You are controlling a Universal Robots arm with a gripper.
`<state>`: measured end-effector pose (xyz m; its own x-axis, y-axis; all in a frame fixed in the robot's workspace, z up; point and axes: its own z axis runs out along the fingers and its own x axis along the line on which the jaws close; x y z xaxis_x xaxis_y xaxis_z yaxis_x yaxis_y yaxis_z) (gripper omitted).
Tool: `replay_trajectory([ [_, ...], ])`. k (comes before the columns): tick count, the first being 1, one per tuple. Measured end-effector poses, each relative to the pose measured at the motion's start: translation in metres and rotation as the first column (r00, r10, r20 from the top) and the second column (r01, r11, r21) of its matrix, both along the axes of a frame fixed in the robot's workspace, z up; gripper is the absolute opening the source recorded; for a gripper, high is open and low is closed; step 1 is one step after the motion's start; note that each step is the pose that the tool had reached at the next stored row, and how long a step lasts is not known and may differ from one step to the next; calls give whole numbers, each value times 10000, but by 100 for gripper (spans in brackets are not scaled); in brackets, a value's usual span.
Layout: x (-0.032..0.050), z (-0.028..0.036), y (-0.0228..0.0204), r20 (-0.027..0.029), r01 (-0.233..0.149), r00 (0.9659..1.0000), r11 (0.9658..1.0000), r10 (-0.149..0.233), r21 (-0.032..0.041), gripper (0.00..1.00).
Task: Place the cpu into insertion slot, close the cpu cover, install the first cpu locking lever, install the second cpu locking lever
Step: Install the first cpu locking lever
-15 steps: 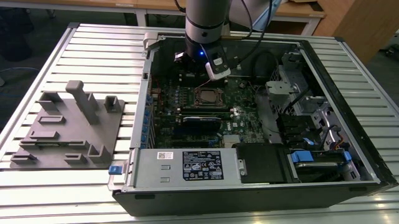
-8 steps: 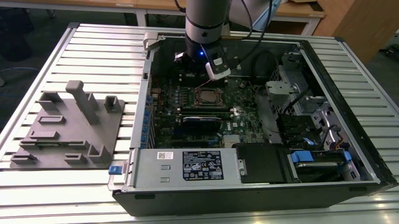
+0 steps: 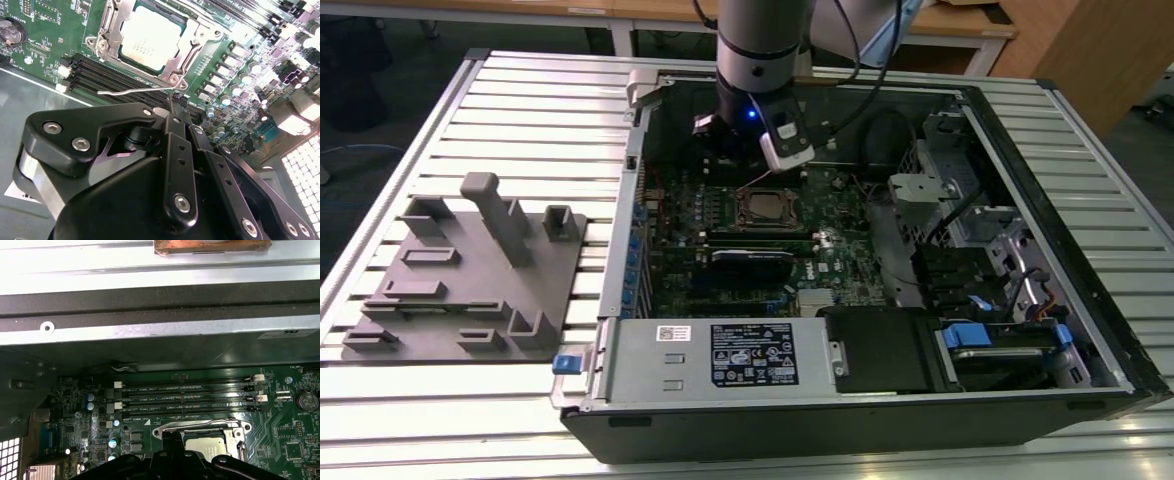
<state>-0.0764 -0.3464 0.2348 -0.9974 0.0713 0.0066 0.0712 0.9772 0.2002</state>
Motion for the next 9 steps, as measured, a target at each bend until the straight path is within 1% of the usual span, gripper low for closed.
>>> replay_trajectory([
  [1,0,0,0,-1,0,10000,9999,0,-166,11],
  [9,0,0,0,0,0,10000,9998,0,-203,11],
])
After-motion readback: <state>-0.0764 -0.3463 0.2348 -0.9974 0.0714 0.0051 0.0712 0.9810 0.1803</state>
